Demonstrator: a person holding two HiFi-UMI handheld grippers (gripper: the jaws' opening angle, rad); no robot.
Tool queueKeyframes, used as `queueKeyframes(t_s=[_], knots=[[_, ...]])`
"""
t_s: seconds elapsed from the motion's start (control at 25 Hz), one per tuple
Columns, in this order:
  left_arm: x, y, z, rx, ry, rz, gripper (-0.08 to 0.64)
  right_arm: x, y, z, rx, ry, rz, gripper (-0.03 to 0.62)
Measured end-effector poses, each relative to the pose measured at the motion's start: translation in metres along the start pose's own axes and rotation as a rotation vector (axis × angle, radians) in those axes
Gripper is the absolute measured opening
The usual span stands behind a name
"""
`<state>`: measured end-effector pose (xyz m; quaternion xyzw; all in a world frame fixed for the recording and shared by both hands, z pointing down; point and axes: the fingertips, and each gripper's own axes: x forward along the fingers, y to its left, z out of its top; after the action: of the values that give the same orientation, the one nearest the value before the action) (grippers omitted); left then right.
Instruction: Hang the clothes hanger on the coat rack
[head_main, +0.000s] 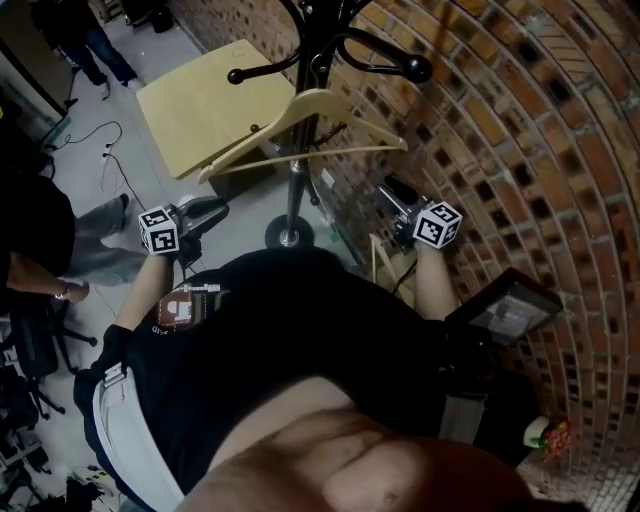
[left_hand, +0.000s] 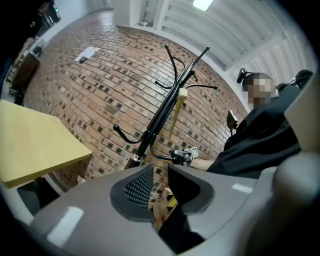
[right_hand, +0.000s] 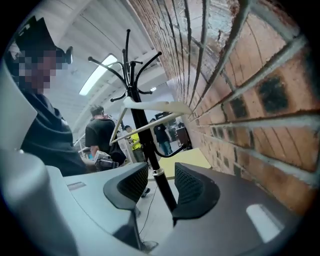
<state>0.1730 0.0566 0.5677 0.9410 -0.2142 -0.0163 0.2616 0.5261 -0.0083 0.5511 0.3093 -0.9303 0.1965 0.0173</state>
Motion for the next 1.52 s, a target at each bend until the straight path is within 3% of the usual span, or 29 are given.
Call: queueKeyframes(t_s=[0.12,0.28,0.44,0.64,0.92,1.08,1.28,1.52], knots=[[0.003,0.0,-0.004,0.014,0.008,0.011,0.051,0.007,0.024,-0.012,-0.032,0.033,0.046,0.15],[0.008,0.002,0.002,0.032,-0.002,0.026,0.008,0.013,0.054,-0.008,-0.097,0.006,0.054,0.09],[0.01,0.015,0.011,0.082,-0.035,0.059,0.002,0.016,0.065,0.007,-0.179,-0.044,-0.07,0.023],[0.013,0.024,0.027,0.119,-0.042,0.092,0.002,0.015,0.073,0.014,-0.192,-0.061,-0.231,0.014],[0.029,0.048,0.048,0.126,-0.041,-0.018,0.002,0.018,0.085,0.017,-0.176,-0.108,-0.323,0.014],[0.029,0.083,0.063,0.135,-0.015,-0.129,0.002,0.03,0.09,0.022,-0.17,-0.159,-0.461,0.014],[0.003,0.114,0.075,0.174,0.078,-0.239,0.002,0.059,0.107,0.007,-0.081,-0.206,-0.621,0.014],[-0.005,0.134,0.104,0.196,0.133,-0.367,0.002,0.097,0.132,0.005,-0.052,-0.221,-0.755,0.014]])
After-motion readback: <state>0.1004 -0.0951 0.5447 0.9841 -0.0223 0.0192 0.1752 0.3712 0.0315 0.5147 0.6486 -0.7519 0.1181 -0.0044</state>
